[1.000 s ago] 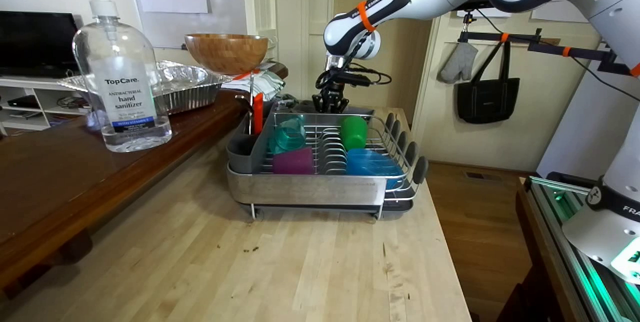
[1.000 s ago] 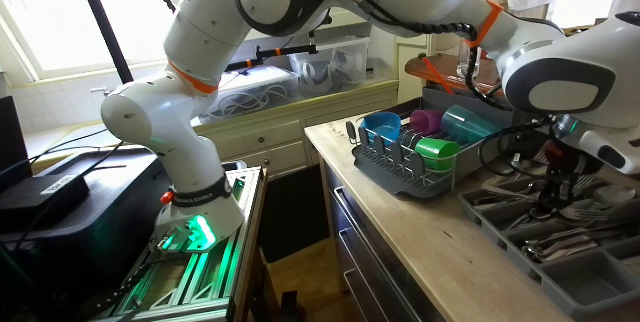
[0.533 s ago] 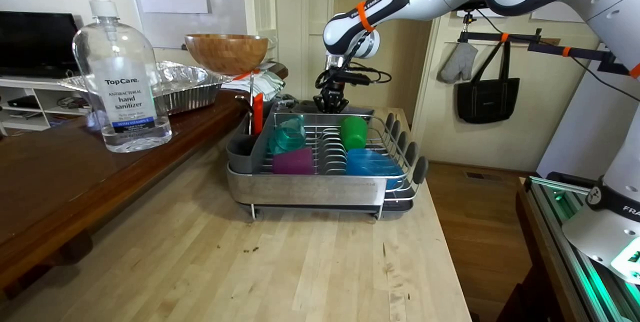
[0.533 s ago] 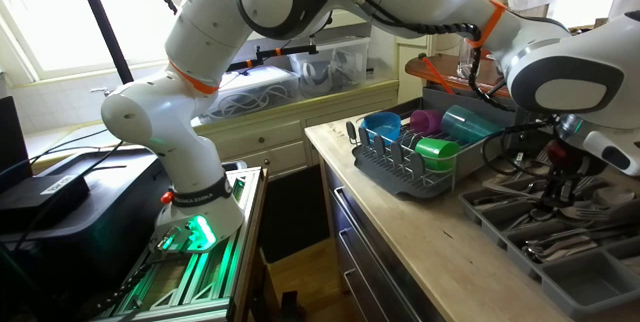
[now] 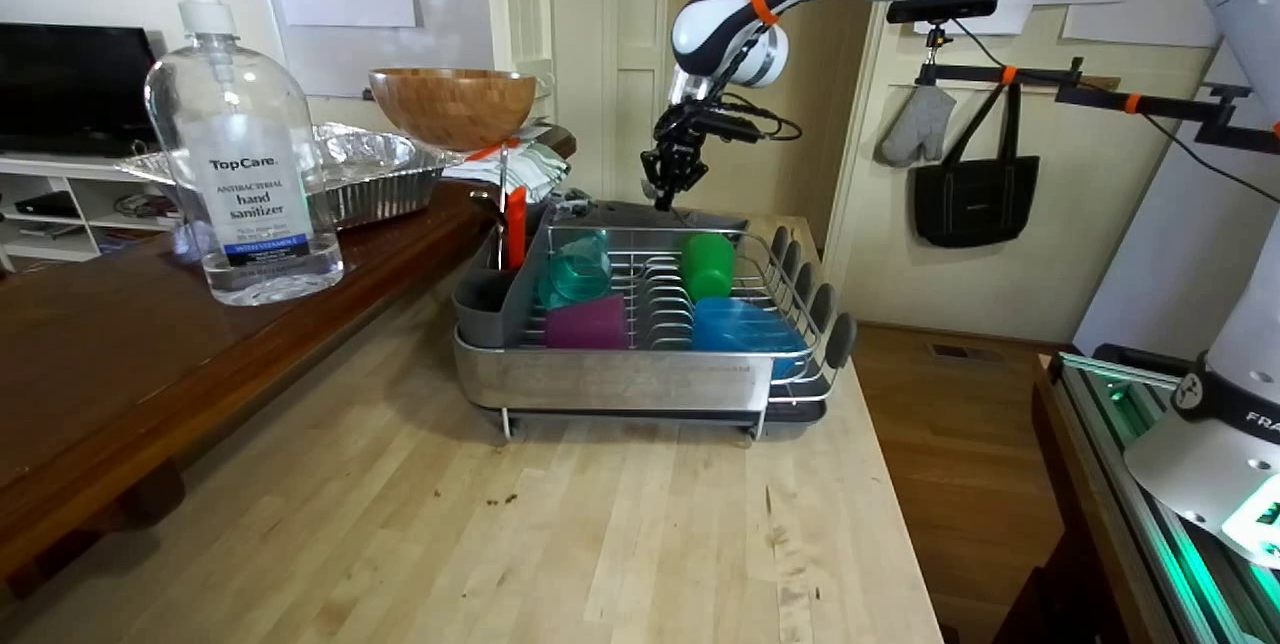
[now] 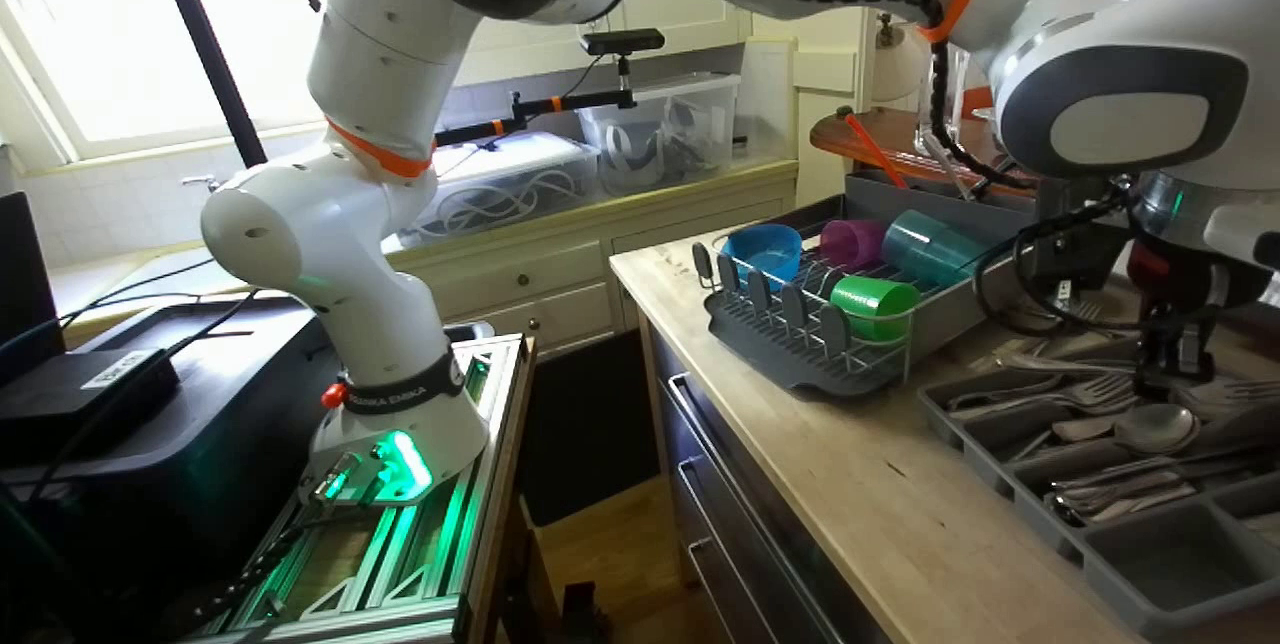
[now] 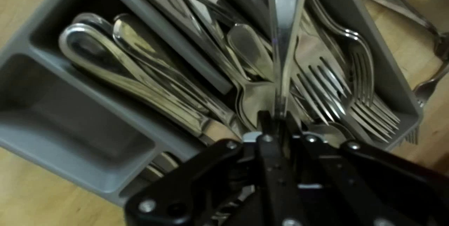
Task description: Pick up the folk and put it on the dish dryer
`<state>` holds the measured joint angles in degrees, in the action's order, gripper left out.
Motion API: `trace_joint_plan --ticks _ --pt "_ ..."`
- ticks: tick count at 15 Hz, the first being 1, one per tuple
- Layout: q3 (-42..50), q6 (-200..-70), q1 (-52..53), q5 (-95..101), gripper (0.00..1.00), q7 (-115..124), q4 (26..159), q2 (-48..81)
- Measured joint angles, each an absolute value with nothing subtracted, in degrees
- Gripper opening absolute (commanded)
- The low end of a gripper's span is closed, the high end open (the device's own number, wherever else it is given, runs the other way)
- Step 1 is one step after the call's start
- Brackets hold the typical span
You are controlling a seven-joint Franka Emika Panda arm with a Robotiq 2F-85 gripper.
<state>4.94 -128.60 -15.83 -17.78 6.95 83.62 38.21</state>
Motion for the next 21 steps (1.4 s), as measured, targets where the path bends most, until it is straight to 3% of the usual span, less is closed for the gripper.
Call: trace_joint_plan --ticks 12,13,14,21 --pt "-8.8 -170.7 -16.4 -34.4 0.02 -14.4 113.7 12.9" --pt "-10.1 -172.3 -16.3 -35.3 0.02 -14.9 115.2 11.1" --pt "-11.3 -173.6 -16.0 -36.3 0.09 -14.9 116.4 9.5" --pt "-12.3 -175.2 -14.5 -36.5 0.09 -14.1 120.5 5.3"
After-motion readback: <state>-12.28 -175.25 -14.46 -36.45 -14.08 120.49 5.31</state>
